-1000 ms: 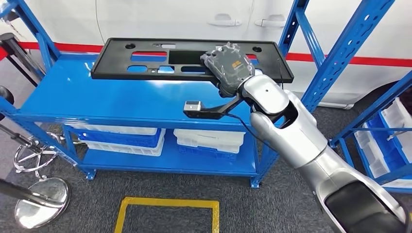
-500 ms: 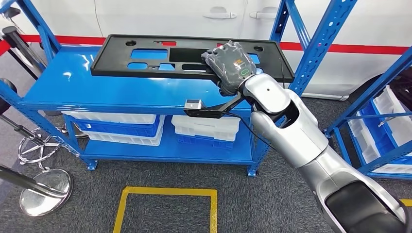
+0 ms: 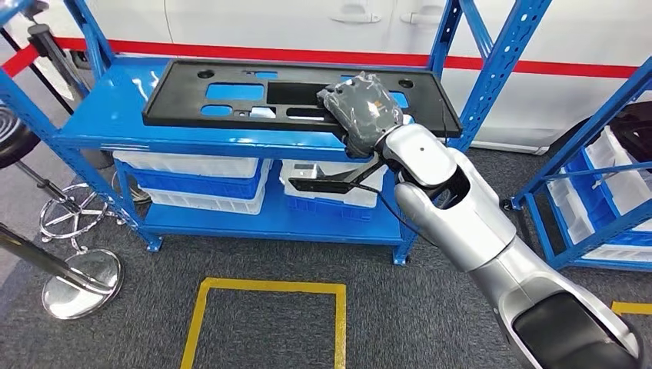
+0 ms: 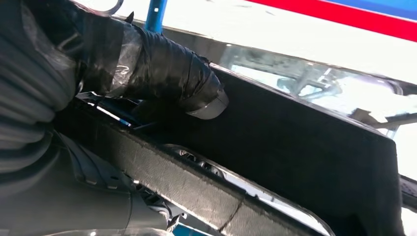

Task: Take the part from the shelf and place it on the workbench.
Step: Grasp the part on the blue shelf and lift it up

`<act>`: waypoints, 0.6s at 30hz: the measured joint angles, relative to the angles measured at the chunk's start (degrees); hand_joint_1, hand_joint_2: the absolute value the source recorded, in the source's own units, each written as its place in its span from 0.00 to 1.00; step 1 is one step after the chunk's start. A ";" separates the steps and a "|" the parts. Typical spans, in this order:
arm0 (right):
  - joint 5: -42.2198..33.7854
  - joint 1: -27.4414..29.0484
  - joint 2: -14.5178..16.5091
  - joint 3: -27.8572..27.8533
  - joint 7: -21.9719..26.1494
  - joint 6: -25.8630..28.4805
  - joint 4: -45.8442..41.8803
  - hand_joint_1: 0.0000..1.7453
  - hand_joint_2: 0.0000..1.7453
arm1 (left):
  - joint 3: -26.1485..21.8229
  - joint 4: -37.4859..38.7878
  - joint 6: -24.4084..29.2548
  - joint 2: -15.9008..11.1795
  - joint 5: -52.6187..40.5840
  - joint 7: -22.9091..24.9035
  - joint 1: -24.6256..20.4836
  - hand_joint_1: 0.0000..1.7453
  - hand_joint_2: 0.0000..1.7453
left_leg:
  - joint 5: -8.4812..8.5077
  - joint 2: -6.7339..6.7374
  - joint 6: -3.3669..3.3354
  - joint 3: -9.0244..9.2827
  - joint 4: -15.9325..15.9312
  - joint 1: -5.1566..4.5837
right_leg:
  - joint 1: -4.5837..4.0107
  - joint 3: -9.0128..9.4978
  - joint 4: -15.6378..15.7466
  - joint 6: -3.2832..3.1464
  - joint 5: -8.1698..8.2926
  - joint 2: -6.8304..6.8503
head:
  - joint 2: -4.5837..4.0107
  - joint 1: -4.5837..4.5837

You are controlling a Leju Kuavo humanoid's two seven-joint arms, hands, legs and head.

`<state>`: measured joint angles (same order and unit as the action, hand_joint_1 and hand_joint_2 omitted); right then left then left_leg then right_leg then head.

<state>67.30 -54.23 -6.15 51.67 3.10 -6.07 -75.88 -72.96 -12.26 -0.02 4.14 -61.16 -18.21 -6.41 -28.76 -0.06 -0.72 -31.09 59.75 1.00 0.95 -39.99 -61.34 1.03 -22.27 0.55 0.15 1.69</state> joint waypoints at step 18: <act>0.20 1.19 0.14 -0.37 -0.15 0.94 -0.84 1.00 1.00 | -0.02 0.00 0.15 0.20 0.20 0.29 0.13 0.00 1.00 | 2.23 0.19 0.88 -10.55 4.07 -0.52 | -0.64 8.63 4.97 -2.99 -3.45 0.23 | 0.00 0.06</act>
<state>67.49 -53.04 -6.02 51.30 2.95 -5.13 -76.71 -72.98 -12.26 0.13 4.34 -60.96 -17.92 -6.28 -26.53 0.13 0.16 -41.64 63.82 0.49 0.31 -31.36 -56.37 -1.96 -25.73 0.79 0.15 1.74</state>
